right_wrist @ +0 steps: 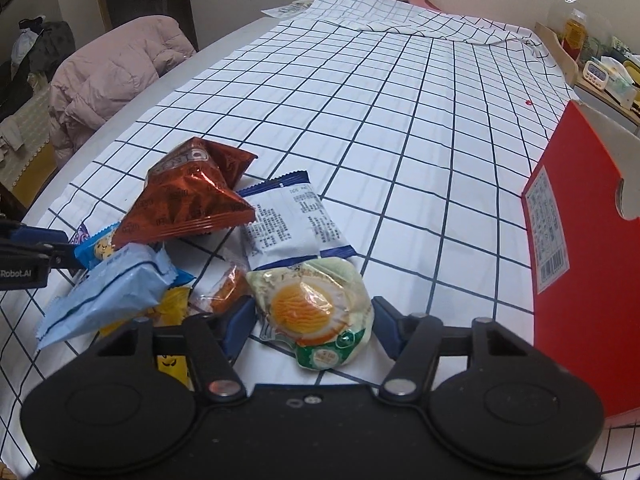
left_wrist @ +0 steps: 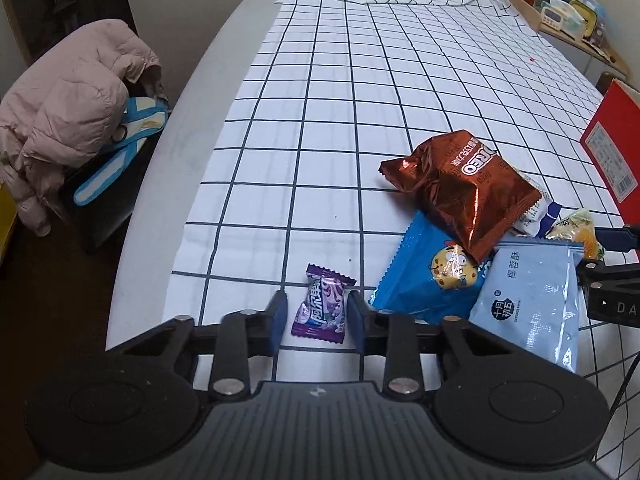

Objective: Organize snacks
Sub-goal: 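Move both tools back from the box toward the remaining snacks, then grasp the purple candy with left tool while right tool grasps clear round snack pack, then carry the candy and snack pack into the red box and open both tools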

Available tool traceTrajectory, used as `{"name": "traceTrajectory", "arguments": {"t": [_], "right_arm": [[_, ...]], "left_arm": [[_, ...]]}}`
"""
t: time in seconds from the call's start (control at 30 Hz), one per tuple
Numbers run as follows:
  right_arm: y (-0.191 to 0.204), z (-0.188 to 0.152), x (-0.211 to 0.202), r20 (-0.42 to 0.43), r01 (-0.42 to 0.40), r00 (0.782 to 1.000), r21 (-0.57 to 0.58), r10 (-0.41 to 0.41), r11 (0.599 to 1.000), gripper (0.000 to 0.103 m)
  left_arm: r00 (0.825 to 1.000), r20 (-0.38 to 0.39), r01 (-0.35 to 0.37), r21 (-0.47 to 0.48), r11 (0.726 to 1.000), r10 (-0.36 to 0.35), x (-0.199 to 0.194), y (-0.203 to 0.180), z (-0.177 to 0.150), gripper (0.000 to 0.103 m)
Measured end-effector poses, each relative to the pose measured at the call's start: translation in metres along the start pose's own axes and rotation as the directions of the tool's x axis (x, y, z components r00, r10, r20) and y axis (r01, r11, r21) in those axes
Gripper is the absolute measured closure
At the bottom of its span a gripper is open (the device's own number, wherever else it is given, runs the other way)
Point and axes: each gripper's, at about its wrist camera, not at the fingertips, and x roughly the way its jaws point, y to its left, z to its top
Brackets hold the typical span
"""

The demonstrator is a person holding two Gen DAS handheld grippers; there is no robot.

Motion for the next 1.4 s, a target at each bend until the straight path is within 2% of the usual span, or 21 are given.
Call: {"name": "traceTrajectory", "arguments": {"t": [0.37, 0.53, 0.83, 1.13, 1.4], "right_arm": [[-0.009, -0.007, -0.018, 0.006, 0.029, 1.000, 0.082, -0.030, 0.996, 0.047], [-0.014, -0.009, -0.039, 0.023, 0.020, 0.999, 0.132, -0.023, 0.991, 0.047], [-0.010, -0.008, -0.084, 0.060, 0.005, 0.998, 0.146, -0.014, 0.989, 0.047], [-0.020, -0.012, -0.129, 0.086, 0.000, 0.996, 0.172, -0.015, 0.985, 0.047], [-0.046, -0.018, -0.166, 0.124, -0.001, 0.992, 0.196, -0.024, 0.981, 0.047]], "left_arm": [[0.999, 0.030, 0.029, -0.026, 0.999, -0.029, -0.016, 0.002, 0.003, 0.081], [0.998, 0.036, 0.047, -0.064, 0.997, -0.045, -0.033, 0.004, 0.003, 0.081], [0.996, 0.063, 0.065, -0.091, 0.994, -0.059, -0.072, -0.003, 0.004, 0.081], [0.990, 0.104, 0.100, -0.058, 0.993, -0.093, -0.112, -0.037, 0.007, 0.081], [0.981, 0.134, 0.140, 0.004, 0.990, -0.139, -0.140, -0.086, 0.014, 0.081]]}}
